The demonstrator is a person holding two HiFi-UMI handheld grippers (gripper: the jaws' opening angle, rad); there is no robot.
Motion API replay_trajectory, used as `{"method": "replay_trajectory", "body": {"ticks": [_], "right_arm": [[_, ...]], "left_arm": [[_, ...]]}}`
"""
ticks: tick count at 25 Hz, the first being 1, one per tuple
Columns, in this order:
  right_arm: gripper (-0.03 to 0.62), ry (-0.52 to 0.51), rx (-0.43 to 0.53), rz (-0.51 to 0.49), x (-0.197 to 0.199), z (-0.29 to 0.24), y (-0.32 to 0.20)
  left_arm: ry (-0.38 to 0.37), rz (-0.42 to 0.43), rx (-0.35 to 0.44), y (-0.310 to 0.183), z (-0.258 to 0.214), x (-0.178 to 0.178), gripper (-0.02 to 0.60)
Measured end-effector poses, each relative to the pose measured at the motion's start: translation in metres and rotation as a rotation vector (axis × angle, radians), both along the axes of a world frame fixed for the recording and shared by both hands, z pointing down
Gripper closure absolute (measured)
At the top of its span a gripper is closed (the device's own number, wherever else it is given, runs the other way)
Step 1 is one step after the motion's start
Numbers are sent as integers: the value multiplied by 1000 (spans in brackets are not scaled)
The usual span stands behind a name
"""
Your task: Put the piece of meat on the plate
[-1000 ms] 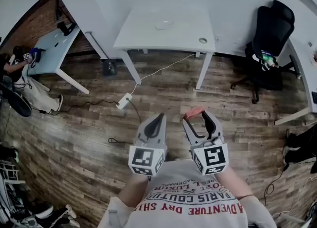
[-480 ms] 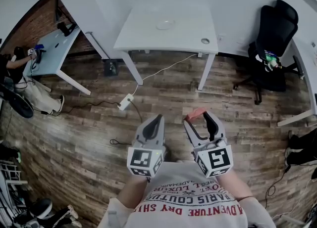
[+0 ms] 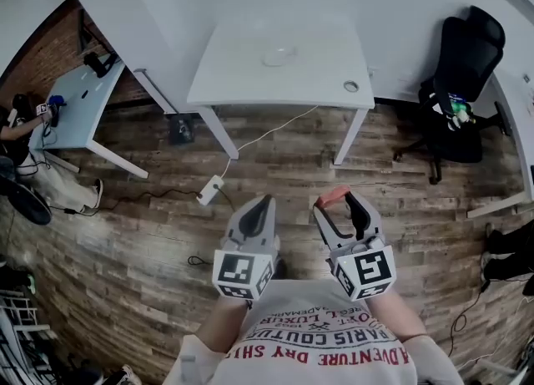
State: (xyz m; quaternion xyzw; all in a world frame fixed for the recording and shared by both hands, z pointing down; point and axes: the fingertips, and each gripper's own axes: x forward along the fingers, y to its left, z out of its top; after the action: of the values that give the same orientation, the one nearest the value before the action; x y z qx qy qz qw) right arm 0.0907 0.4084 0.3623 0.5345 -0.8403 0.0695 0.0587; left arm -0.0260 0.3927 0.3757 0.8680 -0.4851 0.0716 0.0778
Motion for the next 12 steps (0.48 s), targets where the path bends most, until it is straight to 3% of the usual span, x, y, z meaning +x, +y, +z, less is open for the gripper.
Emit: {"method": "replay_trajectory", "body": {"ticks": [12], "right_arm": [[316, -6, -40, 77, -70, -1, -158]], "left_arm": [[46, 63, 5, -168, -6, -80, 575]]}}
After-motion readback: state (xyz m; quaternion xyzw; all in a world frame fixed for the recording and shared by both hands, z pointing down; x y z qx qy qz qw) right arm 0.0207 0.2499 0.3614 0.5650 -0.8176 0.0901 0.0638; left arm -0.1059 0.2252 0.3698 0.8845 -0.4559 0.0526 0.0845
